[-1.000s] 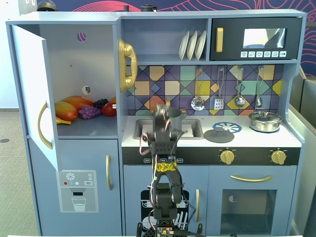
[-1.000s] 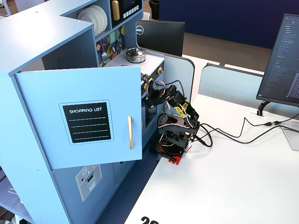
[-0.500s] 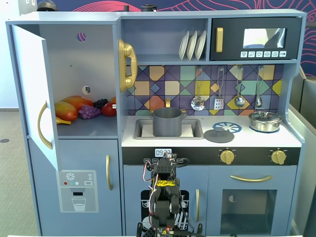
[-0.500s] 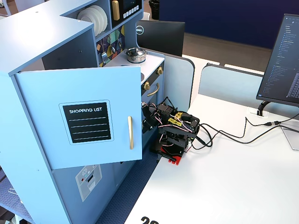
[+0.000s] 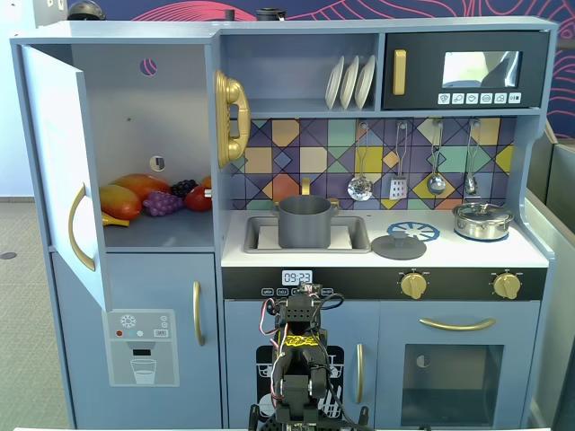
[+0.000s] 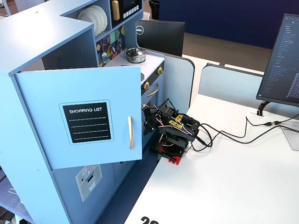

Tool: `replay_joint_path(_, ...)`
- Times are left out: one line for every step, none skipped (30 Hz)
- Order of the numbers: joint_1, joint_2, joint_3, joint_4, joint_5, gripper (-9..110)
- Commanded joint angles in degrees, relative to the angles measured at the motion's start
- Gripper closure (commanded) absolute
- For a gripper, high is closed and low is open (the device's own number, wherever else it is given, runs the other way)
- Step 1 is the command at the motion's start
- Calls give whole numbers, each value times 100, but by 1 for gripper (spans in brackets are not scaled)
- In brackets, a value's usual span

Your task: Pick up the green pineapple from the left cabinet and place it in the gray recipient

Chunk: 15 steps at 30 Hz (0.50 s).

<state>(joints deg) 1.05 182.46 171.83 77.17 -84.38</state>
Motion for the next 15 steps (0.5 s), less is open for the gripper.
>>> replay_joint_path(-9,-35,18,1028,-114,97)
replay_joint_path(-9,-35,18,1046,-220,97)
replay_joint_path(-18,-35,18,1046,-237,97)
replay_joint_path(-18,-35,18,1046,-220,97)
replay_joint_path(-18,-35,18,1046,-220,97)
replay_joint_path(-18,-35,18,1046,-220,97)
replay_joint_path(-18,-35,18,1046,-220,97)
replay_joint_path(-26,-35,18,1046,-220,97)
replay_joint_path(-26,-35,18,1046,-220,97)
replay_joint_path(-26,-35,18,1046,-220,97)
replay_joint_path(-26,-35,18,1046,-220,97)
replay_joint_path(-26,-35,18,1046,-220,97)
replay_joint_path(-26,-35,18,1046,-220,97)
replay_joint_path(-26,-35,18,1046,-220,97)
replay_joint_path(-26,-35,18,1046,-220,97)
